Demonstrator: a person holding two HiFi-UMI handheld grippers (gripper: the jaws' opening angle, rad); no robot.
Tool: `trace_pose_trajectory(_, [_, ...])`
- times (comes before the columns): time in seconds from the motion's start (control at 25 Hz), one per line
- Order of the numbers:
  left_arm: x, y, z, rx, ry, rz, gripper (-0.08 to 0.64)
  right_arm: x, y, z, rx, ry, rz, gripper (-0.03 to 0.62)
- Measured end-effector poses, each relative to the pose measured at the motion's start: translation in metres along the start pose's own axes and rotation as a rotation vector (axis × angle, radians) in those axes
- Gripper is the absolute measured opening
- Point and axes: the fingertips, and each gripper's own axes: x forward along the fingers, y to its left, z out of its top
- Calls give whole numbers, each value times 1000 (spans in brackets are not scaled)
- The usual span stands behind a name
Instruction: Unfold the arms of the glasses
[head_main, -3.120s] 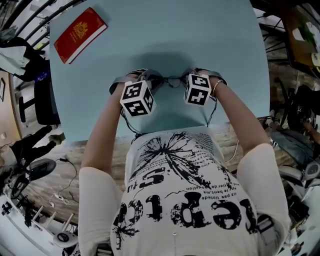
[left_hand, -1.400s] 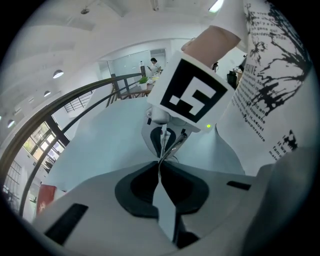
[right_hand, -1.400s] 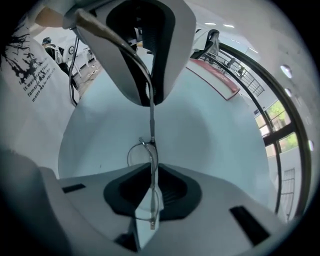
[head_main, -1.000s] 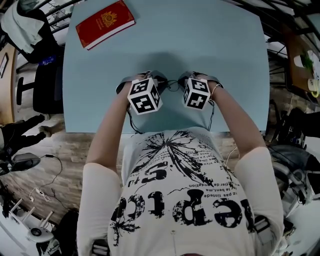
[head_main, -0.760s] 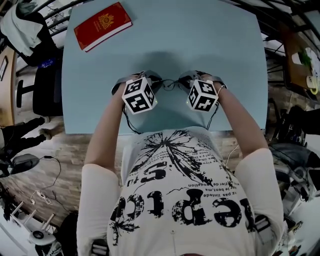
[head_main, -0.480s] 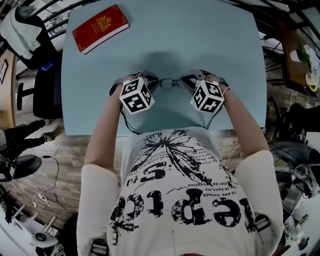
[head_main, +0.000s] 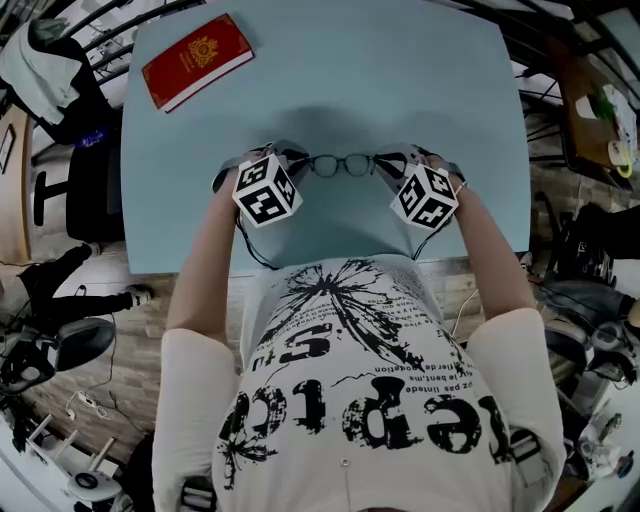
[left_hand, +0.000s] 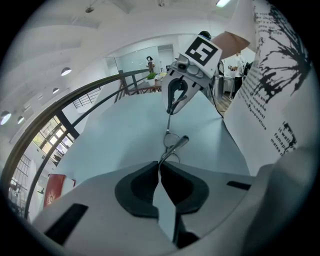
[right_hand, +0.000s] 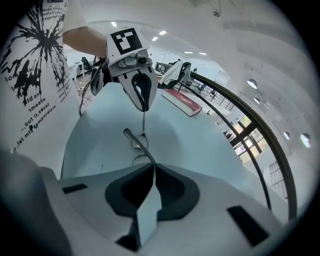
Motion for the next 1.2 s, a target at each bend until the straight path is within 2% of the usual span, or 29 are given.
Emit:
trace_pose_trajectory(0.2, [-1, -2, 0, -7, -7, 5, 29, -2, -1, -9, 38, 23, -9, 28])
trace_pose_trajectory(0.4, [-1, -2, 2, -15, -14, 12, 29, -2, 0, -7, 36, 20, -15, 28])
trace_pose_trajectory(0.64, [-1, -6, 6, -24, -33, 25, 31, -1, -3, -3, 40, 28, -76, 35])
trace_pose_trajectory(0.72, [-2, -8, 6, -34, -41, 23, 31, -1, -3, -2, 48, 30, -85, 57])
trace_pose_trajectory(0.76, [-2, -8, 6, -43, -48, 24, 31, 0, -2, -2, 55, 28, -83, 94])
trace_pose_trajectory(0.84, [-5, -7, 7, -66, -66, 39, 31, -1, 0, -2, 82, 15, -81, 132])
trace_pose_trajectory(1.04, [-15, -8, 4, -125, -101, 78, 77, -8, 5, -11, 189, -10, -109, 133])
trace_pose_trajectory(1.2, [-30, -8, 1, -209, -162, 162, 77, -18, 8, -20, 283, -18, -152, 121])
